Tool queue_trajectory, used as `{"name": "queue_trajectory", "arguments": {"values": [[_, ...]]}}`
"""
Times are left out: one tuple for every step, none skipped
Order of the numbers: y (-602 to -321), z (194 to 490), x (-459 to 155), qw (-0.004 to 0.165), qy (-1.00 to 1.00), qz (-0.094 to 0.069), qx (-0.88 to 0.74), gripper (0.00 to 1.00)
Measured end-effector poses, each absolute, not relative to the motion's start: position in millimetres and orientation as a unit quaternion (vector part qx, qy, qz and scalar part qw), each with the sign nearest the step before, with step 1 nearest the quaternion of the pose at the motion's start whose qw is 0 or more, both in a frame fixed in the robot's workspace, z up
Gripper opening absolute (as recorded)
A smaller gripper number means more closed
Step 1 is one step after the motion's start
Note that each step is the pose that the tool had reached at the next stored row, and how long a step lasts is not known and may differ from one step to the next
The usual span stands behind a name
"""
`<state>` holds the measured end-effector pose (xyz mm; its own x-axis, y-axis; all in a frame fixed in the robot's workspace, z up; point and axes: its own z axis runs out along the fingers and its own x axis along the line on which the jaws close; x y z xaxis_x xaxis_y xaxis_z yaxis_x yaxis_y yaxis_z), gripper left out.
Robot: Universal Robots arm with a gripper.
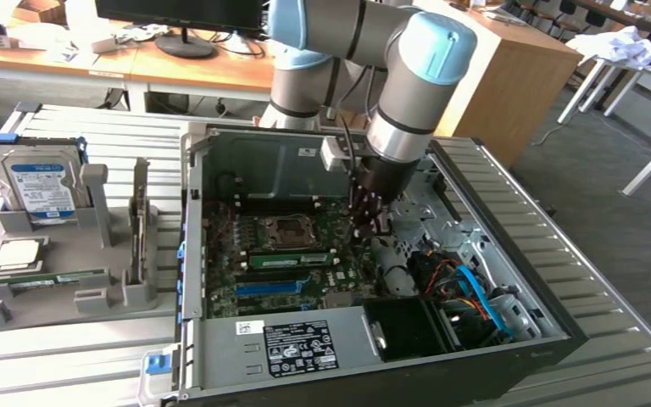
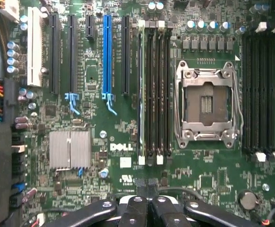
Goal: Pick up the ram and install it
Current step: 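Insert the ram into the slot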
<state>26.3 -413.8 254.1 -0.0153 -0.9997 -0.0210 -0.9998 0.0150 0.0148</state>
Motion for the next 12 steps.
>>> {"name": "queue_trajectory", "arguments": {"values": [[-413.8, 256.0, 27.3, 0.002, 0.712, 0.013, -0.702, 0.10], [-413.8, 257.7, 28.4, 0.002, 0.712, 0.013, -0.702, 0.10], [-413.8, 259.1, 29.7, 0.002, 0.712, 0.013, -0.702, 0.10], [-413.8, 260.4, 31.1, 0.002, 0.712, 0.013, -0.702, 0.10], [-413.8, 261.8, 32.5, 0.002, 0.713, 0.013, -0.702, 0.10], [-413.8, 263.1, 34.0, 0.002, 0.713, 0.013, -0.702, 0.10], [-413.8, 264.3, 35.4, 0.001, 0.713, 0.013, -0.701, 0.10], [-413.8, 265.7, 36.7, 0.001, 0.713, 0.014, -0.701, 0.10], [-413.8, 267.2, 37.6, 0.001, 0.713, 0.014, -0.701, 0.10], [-413.8, 268.9, 38.2, 0.001, 0.713, 0.014, -0.701, 0.10], [-413.8, 271.1, 38.4, 0.001, 0.713, 0.014, -0.701, 0.10], [-413.8, 273.3, 38.3, 0.001, 0.713, 0.014, -0.701, 0.10]]}}
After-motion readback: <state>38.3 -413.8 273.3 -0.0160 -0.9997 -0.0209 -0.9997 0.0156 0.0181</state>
